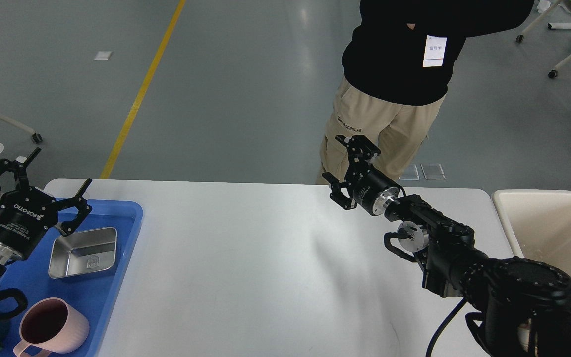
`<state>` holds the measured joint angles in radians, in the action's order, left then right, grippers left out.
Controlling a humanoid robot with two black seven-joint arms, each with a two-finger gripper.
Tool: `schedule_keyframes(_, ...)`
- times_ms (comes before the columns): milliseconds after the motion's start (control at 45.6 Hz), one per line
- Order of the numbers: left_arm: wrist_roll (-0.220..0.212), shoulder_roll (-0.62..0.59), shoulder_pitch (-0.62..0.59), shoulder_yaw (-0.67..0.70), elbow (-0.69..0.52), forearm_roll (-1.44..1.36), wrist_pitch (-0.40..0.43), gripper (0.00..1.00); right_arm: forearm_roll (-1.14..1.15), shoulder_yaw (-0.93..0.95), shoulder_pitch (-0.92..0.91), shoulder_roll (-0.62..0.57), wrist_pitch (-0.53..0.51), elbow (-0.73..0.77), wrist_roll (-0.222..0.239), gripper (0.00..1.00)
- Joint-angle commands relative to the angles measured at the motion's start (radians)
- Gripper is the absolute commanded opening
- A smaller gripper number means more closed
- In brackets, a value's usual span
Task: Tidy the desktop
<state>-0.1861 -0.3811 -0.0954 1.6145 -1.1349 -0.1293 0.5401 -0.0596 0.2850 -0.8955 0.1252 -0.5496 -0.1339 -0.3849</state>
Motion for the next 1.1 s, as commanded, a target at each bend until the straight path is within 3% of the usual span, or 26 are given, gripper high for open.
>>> schedule_keyframes(0,-0.004,-0.001,0.000,0.001,0.000,0.000,0.004,0.98,-0.012,0.062,0.013,-0.073,-0.045,-0.157,0.003,1.00)
schedule_keyframes(175,-0.004,0.001,-0.004,-0.004,0.000,0.002,0.004,0.98,-0.089,0.166,0.047,-0.104,-0.128,-0.202,0.003,1.00)
schedule_keyframes(307,-0.004,0.001,-0.010,-0.008,0.000,0.002,0.004,0.98,-0.134,0.198,0.078,-0.117,-0.136,-0.213,0.001,1.00)
schedule_keyframes(636,-0.007,-0.024,-0.037,-0.010,0.003,0.002,-0.003,0.98,-0.177,0.477,0.135,-0.130,-0.156,-0.254,0.001,1.00)
schedule_keyframes(921,-0.009,-0.028,-0.041,-0.001,0.007,0.005,-0.002,0.98,-0.281,0.525,0.170,-0.168,-0.341,-0.257,0.001,1.00)
schedule_keyframes(1074,-0.009,-0.024,-0.078,-0.001,0.047,0.005,-0.008,0.98,-0.296,0.591,0.208,-0.168,-0.369,-0.257,0.001,1.00)
